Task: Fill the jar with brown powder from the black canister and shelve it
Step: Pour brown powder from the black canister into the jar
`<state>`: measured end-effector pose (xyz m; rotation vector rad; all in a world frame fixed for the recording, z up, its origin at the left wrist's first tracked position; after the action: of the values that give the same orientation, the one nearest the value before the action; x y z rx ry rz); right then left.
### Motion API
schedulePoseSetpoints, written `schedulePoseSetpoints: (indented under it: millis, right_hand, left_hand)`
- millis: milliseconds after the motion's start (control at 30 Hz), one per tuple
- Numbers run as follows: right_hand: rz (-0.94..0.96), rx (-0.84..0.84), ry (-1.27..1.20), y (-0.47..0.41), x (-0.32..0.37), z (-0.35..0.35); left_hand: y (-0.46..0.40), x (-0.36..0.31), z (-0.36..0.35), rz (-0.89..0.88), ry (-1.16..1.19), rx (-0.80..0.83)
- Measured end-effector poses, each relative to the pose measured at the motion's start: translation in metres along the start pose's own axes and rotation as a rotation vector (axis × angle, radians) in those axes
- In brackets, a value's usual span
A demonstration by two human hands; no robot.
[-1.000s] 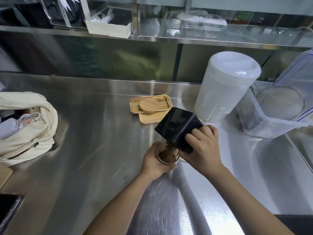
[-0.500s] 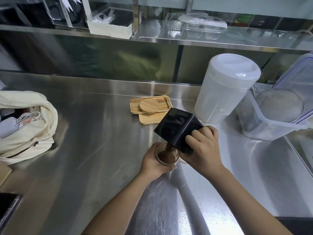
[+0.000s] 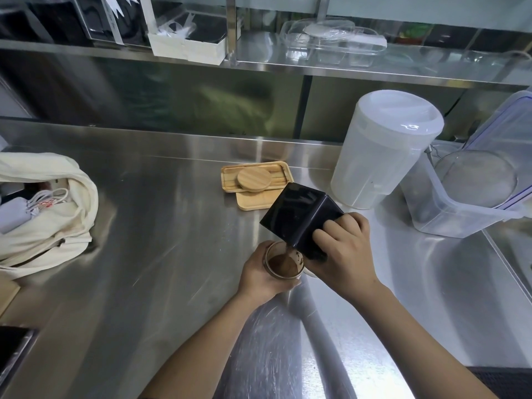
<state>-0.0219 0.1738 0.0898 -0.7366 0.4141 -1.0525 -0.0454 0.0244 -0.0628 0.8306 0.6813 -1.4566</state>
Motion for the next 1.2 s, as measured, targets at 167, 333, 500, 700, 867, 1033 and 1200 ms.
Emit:
schedulePoseSetpoints:
  millis: [167, 333, 500, 700, 867, 1033, 1200]
  right_hand:
    - [0.005, -0.023, -0.006, -0.0003, 0.0, 0.0005]
    - [0.004, -0.048, -0.029, -0.0021, 0.0023, -0.0003]
    - [-0.004, -0.022, -0.002, 0.0001, -0.0005, 0.0003]
    - [-0.017, 0.0, 0.01, 0.0002, -0.0024, 0.0]
    - [-0.004, -0.02, 0.023, -0.0004, -0.0022, 0.0012]
    - [0.005, -0.017, 0.011, -0.0007, -0.0017, 0.0014]
    - [0.043, -0.018, 0.021, 0.0003, -0.0014, 0.0017]
  left_hand:
    - [-0.0004, -0.001, -0.0011, 0.013, 0.015, -0.007]
    - [-0.0004, -0.0011, -0.0008, -0.011, 0.009, -0.003]
    - [-0.0017, 0.0047, -0.0043, 0.001, 0.058, -0.008]
    - [-0.0016, 0.0078, -0.0056, 0.005, 0.076, -0.022]
    - [-0.0018, 0.006, -0.005, 0.006, 0.046, -0.019]
    - [-0.0019, 0.0065, -0.0042, 0.007, 0.04, -0.008]
    - [-0.0028, 0.0045, -0.0035, 0.0, 0.027, -0.005]
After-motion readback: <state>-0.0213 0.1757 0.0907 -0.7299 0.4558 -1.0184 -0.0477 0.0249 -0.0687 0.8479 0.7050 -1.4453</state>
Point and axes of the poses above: each hand's wrist, its own y-axis away from the middle knuckle, its own z-axis out of the back of the hand, x = y × z, the point moved 2 cm from there along -y, towards the middle knuckle, and after that the axes turned 6 degrees about -y, right-handed, at the moved point
